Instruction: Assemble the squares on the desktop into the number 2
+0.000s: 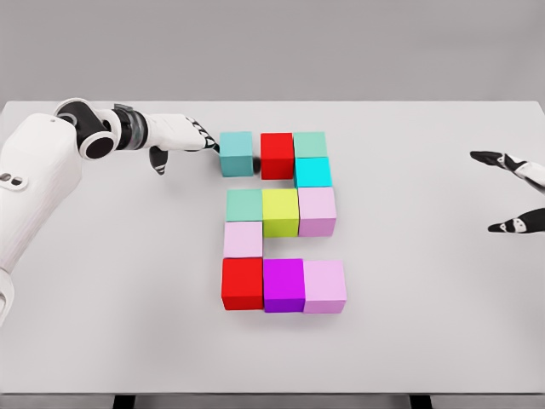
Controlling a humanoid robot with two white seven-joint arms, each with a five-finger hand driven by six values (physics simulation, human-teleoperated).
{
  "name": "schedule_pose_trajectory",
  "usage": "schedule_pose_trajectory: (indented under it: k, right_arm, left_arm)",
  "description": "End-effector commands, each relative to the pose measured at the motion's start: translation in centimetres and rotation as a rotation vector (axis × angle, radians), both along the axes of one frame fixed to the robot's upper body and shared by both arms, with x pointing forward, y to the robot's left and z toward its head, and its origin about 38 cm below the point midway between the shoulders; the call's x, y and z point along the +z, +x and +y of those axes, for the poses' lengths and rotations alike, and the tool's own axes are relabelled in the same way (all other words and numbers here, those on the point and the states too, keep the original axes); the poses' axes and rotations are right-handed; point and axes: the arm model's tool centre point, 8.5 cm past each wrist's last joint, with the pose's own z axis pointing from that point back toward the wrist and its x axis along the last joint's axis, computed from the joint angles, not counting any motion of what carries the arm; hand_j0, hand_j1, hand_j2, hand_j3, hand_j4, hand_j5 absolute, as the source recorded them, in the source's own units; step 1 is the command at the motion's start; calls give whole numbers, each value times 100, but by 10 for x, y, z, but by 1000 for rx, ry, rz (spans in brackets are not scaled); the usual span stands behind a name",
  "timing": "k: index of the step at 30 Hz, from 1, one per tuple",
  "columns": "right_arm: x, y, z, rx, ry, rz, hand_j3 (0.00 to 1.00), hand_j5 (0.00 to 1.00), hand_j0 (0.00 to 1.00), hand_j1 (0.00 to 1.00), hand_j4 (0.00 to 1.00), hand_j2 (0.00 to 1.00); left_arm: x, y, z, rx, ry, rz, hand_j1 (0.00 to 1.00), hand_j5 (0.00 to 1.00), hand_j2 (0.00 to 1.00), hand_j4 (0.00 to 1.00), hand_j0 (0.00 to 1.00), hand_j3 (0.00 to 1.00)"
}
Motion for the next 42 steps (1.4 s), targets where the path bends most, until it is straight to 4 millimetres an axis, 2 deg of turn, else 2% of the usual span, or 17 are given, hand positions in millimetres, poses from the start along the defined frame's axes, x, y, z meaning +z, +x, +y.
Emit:
schedule_pose_trajectory:
  k: [1, 4, 9, 17, 33, 35, 42]
  right_arm:
    - [2, 1, 3, 7, 8, -6, 100, 100, 100, 100, 100, 100]
    - [3, 1, 4, 10, 8, -7, 100, 100, 100, 100, 100, 100]
    - [12, 2, 18, 53, 13, -39, 100, 100, 100, 100, 100, 100]
    - [13, 2, 26, 74, 18, -47, 100, 100, 100, 100, 100, 100]
    - [14, 2, 27, 78, 18, -48, 100, 100, 100, 100, 100, 100]
    - [18, 1, 37, 107, 19, -63, 100, 100, 100, 100, 100, 100]
    - [17, 2, 41, 116, 26, -65, 100, 100, 100, 100, 100, 100]
  left_arm:
    - [1, 0, 0, 1, -5, -1, 100, 100, 100, 100, 100, 100]
    - [1, 0, 0, 1, -5, -1, 100, 100, 100, 100, 100, 100]
    - [1, 0, -1, -2, -7, -2, 100, 100, 100, 100, 100, 100]
    - [1, 0, -1, -4, -10, -1, 100, 100, 100, 100, 100, 100]
    - [4, -2, -6, -20, -15, -9, 100, 100, 100, 100, 100, 100]
    - [3, -2, -10, -25, -18, -8, 100, 100, 100, 100, 100, 100]
    - [3, -2, -11, -26, -20, -7, 100, 100, 100, 100, 100, 100]
